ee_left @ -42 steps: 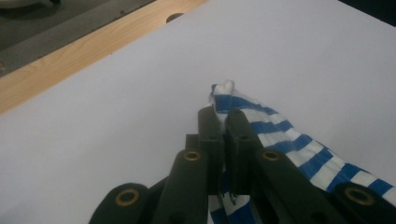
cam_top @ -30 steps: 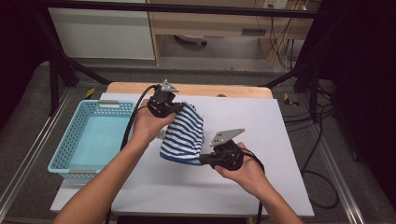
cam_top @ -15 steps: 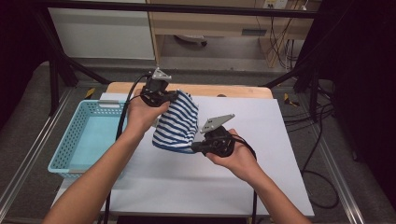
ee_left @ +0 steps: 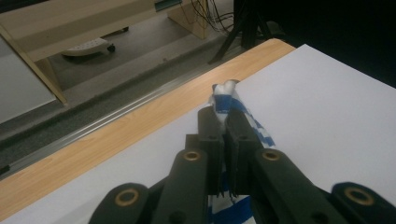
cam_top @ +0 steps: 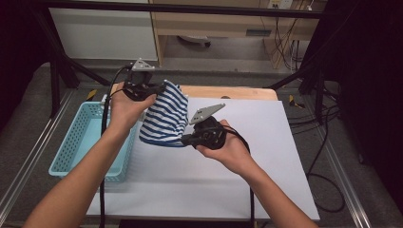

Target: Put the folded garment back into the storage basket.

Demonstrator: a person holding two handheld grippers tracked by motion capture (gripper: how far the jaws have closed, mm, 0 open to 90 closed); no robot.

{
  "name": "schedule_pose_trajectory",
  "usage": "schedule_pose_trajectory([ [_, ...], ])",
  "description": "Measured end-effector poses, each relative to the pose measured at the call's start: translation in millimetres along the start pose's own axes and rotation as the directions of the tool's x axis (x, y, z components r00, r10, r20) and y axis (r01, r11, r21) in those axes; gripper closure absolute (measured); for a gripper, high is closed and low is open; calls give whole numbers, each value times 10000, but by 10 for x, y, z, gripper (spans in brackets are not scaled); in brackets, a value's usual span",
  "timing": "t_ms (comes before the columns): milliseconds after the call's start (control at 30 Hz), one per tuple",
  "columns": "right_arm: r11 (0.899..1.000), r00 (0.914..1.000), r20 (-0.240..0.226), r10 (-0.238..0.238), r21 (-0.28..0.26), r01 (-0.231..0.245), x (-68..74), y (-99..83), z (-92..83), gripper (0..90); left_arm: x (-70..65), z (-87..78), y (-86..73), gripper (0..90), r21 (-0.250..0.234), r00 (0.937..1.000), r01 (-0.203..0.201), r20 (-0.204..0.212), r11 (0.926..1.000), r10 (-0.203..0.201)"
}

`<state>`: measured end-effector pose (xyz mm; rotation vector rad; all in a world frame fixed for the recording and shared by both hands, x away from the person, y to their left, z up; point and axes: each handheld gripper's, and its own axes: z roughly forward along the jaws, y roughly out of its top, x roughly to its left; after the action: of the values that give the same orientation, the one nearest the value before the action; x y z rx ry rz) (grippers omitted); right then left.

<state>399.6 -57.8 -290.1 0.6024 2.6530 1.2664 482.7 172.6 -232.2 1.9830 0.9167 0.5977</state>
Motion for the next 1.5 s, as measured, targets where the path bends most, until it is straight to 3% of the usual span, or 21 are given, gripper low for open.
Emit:
schedule_pose_trajectory([
  [567,9993,9996,-239,-151,-332,143,57,295,219,875,319,-330,-76,865,-325,9972,452,-580,9985,-470],
  [1500,9978,9983,-387,-434,-522,414,169,594,450,875,604,-621,-190,865,-658,9919,820,-913,9945,-879],
])
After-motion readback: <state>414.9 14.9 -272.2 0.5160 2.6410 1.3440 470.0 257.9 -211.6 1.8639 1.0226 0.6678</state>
